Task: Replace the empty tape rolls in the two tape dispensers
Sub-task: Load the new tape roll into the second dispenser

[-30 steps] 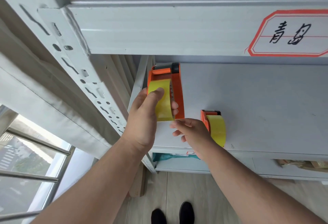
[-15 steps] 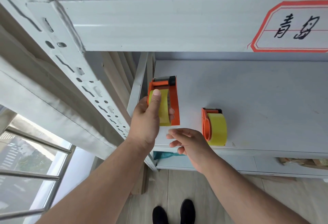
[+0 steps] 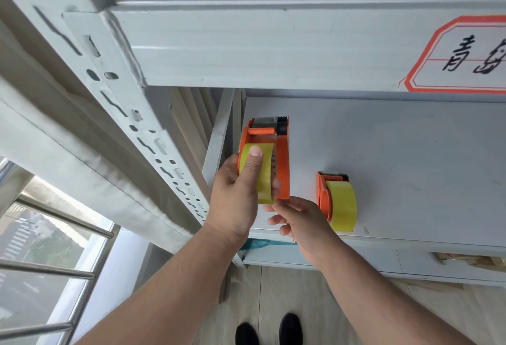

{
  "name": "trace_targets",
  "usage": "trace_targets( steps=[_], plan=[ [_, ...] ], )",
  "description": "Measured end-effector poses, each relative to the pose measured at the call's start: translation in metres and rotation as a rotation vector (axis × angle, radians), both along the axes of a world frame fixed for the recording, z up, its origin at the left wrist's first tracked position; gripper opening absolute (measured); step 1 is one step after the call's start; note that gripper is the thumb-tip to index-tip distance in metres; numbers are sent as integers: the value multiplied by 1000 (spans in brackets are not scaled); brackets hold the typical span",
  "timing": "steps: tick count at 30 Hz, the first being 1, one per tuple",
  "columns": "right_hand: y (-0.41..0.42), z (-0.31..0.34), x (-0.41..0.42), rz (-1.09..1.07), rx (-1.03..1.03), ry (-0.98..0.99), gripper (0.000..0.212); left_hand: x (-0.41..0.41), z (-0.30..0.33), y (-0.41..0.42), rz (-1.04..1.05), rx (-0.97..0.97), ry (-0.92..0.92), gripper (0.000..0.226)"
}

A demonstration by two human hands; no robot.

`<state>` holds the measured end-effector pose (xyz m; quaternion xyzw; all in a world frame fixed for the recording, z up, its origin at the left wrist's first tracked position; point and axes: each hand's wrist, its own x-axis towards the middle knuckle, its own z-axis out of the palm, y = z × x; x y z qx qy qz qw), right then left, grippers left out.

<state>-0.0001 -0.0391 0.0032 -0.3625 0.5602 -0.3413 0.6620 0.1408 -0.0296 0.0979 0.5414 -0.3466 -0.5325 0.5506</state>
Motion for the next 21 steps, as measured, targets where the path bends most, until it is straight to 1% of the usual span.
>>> trace_targets(
  steps=[2, 5, 7, 9, 12, 16, 19, 21],
  plan=[
    [0, 1, 1, -8, 4, -23, 15, -1, 0, 0, 16, 4, -2, 63],
    [2, 2, 2, -16, 23, -81, 16, -2, -1, 0, 43, 34, 14, 53],
    [4, 2, 3, 0, 23, -81, 19, -1, -2, -1, 46, 52, 84, 50],
    [7, 1, 5, 13, 25, -75, 20, 2, -4, -2, 38, 56, 138, 40],
    [9, 3, 6, 7, 35, -73, 20, 5, -7, 0, 6, 29, 86, 28],
    [8, 5, 7, -20, 32, -90, 16, 2, -9, 5, 3, 16, 20, 29],
    [8, 7, 8, -39, 16, -109, 13, 0, -8, 7, 4, 9, -1, 39],
    [9, 9, 8, -38, 1, -106, 15, -1, -9, 8, 17, 6, -9, 41]
  ],
)
